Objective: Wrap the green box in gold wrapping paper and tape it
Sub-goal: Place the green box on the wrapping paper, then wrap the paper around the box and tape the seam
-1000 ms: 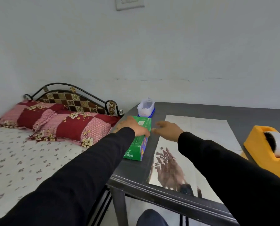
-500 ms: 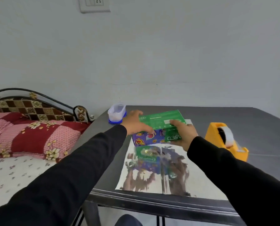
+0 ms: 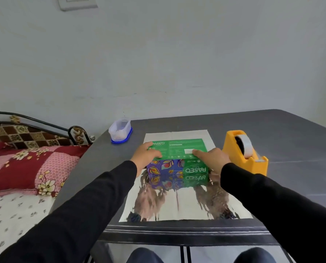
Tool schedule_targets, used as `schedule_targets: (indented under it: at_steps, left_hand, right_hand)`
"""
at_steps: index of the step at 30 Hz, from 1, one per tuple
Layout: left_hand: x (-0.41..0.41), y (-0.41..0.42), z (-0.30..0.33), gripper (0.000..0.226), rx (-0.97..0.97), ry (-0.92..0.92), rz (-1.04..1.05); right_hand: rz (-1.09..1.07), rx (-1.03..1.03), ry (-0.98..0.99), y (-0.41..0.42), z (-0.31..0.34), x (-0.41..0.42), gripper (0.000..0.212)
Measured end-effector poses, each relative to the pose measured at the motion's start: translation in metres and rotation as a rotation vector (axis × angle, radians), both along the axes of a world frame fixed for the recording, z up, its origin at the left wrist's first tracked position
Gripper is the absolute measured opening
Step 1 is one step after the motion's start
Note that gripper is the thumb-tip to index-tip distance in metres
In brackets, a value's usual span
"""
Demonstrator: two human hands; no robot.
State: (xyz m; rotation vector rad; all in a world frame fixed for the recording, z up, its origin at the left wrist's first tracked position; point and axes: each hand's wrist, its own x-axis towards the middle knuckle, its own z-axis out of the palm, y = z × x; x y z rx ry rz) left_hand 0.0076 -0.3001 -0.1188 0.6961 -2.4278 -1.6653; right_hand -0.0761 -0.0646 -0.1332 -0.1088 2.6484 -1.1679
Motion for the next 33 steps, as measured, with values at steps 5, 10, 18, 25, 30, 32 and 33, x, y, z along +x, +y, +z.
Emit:
schedule_targets:
  at_steps: [5, 10, 18, 25, 30, 32, 33]
  left_hand:
    - [-0.007, -0.002, 0.009, 0.069, -0.248, 0.041, -0.022]
    - [-0.041, -0.011, 0.031, 0.050, -0.592, 0.115, -0.098]
    - [-0.149, -0.044, 0.028, 0.056, -0.873, -0.190, -0.373]
    - [-0.217, -0.052, 0.004, 0.058, -0.957, -0.304, -0.510]
    - [-0.236, -0.057, -0.009, 0.047, -1.073, -0.335, -0.516]
    - [-0.240, -0.063, -0.012, 0.037, -1.072, -0.293, -0.511]
    - [-0.239, -0.065, -0.011, 0.030, -1.080, -0.258, -0.490]
  right_hand:
    - [0.078, 0.209, 0.327, -0.003, 0.017, -0.004, 0.066]
    - [0.183, 0.136, 0.476, -0.028, 0.047, -0.032, 0.044]
    - [0.429, 0.496, 0.324, -0.085, 0.055, -0.131, 0.052]
    - [0.535, 0.680, 0.255, -0.117, 0.017, -0.198, 0.064]
    - [0.509, 0.732, 0.301, -0.115, 0.000, -0.215, 0.052]
    - [0.499, 0.733, 0.332, -0.112, 0.002, -0.217, 0.042]
    - [0.483, 0.734, 0.354, -0.111, 0.003, -0.216, 0.035]
